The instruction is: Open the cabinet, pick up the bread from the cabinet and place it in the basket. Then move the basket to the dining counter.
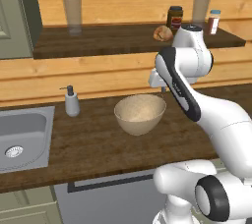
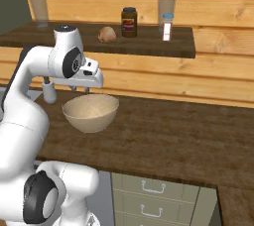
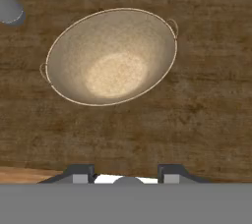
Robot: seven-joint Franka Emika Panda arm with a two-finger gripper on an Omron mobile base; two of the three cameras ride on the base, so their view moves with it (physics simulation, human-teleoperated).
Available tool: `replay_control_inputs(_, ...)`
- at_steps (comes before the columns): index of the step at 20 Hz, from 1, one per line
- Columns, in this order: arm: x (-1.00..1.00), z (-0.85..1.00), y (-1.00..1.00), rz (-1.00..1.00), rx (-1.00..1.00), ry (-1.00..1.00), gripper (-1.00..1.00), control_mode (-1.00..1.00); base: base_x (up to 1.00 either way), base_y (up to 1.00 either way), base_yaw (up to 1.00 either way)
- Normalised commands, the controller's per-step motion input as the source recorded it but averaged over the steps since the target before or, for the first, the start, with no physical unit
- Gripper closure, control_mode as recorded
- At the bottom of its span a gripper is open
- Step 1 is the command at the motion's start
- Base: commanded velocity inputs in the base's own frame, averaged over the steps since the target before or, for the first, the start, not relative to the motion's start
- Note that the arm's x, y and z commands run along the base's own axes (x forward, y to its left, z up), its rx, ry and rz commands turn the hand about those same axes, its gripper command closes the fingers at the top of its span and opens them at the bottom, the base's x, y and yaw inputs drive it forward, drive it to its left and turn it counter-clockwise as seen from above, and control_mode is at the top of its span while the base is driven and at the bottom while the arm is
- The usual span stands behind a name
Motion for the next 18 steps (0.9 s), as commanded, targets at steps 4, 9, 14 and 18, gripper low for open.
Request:
replay_control_inputs(4,0.00,0.01,-0.37,0.00,-0.02,-0.12,-1.00,-1.00,0.00,0.00,0.00)
replay_control_inputs(9,-0.05,0.67,-0.63,0.00,-0.04,-0.30,-1.00,-1.00,0.00,0.00,0.00)
replay_control_inputs(14,-0.04,0.95,-0.32,0.02,-0.09,-0.45,-1.00,-1.00,0.00,0.00,0.00)
replay_control_inputs(18,0.20,0.88,-0.04,0.06,-0.10,-0.22,-1.00,-1.00,0.00,0.00,0.00)
